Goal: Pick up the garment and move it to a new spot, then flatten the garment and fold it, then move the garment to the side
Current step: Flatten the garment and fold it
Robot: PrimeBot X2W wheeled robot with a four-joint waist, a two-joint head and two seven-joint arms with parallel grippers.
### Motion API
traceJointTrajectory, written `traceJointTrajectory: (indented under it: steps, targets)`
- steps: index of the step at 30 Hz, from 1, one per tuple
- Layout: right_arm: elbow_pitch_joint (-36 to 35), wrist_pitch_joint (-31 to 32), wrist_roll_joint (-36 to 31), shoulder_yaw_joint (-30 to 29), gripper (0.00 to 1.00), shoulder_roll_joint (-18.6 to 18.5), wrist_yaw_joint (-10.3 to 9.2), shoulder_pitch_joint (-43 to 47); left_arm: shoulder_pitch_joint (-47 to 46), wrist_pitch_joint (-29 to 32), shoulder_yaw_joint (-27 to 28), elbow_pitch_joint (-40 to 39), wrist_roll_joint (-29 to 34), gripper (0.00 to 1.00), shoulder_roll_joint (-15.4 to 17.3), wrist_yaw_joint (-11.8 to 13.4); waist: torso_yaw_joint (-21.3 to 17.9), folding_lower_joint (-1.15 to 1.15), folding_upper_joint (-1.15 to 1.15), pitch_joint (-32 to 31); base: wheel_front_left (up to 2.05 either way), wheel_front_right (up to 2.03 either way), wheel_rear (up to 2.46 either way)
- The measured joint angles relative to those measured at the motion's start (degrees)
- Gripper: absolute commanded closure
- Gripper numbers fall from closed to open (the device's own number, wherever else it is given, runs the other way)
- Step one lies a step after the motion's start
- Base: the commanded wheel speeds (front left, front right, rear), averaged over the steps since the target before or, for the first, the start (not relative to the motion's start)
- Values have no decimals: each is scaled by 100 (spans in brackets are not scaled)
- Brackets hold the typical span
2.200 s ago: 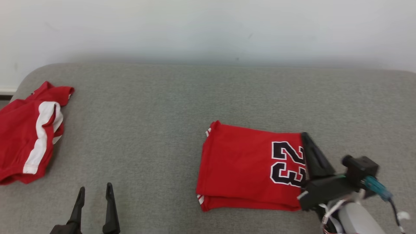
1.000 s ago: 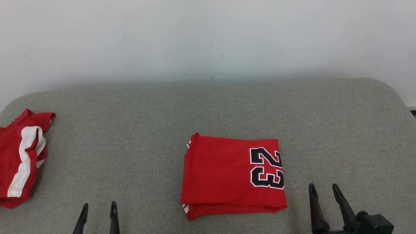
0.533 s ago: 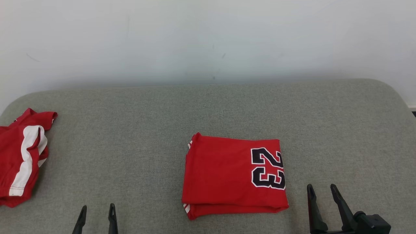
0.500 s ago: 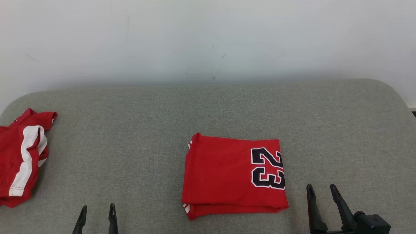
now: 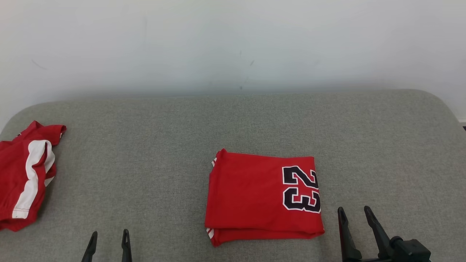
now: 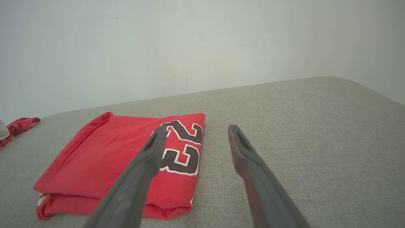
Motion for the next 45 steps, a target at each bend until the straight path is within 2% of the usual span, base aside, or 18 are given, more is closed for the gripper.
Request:
traceJointTrajectory:
  steps: [45]
  targets:
    - [77, 0, -19, 65, 0, 35, 0, 4, -8, 0, 59, 33, 22, 0, 0, -60, 11, 0, 0, -89, 0, 0, 0]
